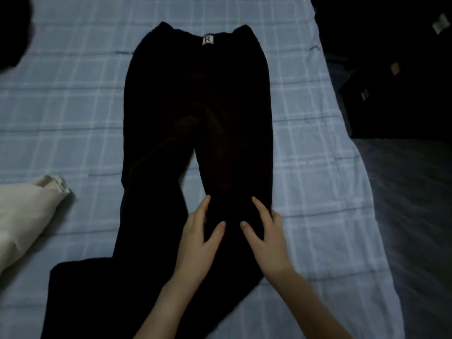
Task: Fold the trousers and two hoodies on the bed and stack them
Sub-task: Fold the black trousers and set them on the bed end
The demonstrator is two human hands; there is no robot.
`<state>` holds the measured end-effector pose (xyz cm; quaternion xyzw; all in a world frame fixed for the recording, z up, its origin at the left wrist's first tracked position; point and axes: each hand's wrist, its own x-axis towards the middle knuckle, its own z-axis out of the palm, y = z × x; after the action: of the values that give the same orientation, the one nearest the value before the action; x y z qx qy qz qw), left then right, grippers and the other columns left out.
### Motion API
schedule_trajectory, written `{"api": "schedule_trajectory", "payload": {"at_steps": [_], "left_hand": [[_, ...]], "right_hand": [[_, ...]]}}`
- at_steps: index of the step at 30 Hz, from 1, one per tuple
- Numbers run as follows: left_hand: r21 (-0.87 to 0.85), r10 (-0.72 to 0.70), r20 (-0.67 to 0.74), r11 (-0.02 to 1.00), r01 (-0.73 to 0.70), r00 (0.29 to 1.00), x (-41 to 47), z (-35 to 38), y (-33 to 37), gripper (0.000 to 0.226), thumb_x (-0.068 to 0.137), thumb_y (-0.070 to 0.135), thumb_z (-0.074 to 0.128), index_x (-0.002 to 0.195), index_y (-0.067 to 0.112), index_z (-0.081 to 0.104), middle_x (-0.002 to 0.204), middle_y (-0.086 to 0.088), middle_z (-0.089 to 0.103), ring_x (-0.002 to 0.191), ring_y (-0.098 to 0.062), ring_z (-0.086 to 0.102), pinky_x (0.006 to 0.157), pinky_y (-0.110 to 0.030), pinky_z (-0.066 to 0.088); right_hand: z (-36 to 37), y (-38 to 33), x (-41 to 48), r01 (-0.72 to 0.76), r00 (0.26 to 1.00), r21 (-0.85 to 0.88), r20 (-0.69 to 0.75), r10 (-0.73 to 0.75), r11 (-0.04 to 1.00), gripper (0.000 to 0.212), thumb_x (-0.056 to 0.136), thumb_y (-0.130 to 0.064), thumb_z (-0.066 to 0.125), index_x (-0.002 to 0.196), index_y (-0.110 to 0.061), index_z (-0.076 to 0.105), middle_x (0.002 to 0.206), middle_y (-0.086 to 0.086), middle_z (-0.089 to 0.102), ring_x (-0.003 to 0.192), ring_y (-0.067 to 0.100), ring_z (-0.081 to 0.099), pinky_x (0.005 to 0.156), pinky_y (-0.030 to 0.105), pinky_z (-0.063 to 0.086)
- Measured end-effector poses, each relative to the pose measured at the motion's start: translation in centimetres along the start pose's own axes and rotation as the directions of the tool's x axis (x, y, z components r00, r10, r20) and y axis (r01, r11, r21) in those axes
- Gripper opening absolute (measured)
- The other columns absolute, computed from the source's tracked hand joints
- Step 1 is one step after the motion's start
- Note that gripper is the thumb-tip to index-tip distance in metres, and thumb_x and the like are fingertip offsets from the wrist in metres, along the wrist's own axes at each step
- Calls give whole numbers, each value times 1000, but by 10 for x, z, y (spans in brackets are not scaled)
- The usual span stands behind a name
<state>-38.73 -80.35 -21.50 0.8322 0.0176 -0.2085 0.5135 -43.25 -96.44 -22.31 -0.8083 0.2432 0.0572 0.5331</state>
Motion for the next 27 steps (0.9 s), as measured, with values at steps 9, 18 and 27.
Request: {"api": "schedule_trajectory", "payload": {"at_steps": [9, 18, 27], "left_hand": [[-252, 1, 74, 968, 18, 997, -22, 13, 41, 84, 84, 11, 75, 147, 46, 33, 129, 23, 53, 110, 16, 55, 83, -8, 50], [-372, -73, 225, 915, 155, 972, -29, 30, 28, 75, 84, 25, 76, 139, 57, 37, 131, 17, 55, 113, 13, 55, 84, -9, 49], [-535, -64, 314, 812, 233, 947, -60, 27, 16, 76, 89, 15, 70, 144, 52, 34, 133, 16, 61, 124, -5, 56, 90, -17, 51]], "right_hand": [[-54, -33, -22, -7, 999, 149, -36, 12, 989, 48, 80, -25, 82, 122, -43, 65, 120, -23, 63, 112, -6, 60, 97, 28, 54], [-67, -6, -19, -11, 994, 261, 110, -18, 965, 58, 86, -8, 76, 136, -30, 58, 134, -14, 60, 127, 1, 53, 102, 20, 47], [-87, 12, -40, -39, 961, 141, 275, -1, 989, 62, 80, -16, 83, 132, -39, 60, 126, -18, 66, 118, -1, 60, 96, 22, 52]]}}
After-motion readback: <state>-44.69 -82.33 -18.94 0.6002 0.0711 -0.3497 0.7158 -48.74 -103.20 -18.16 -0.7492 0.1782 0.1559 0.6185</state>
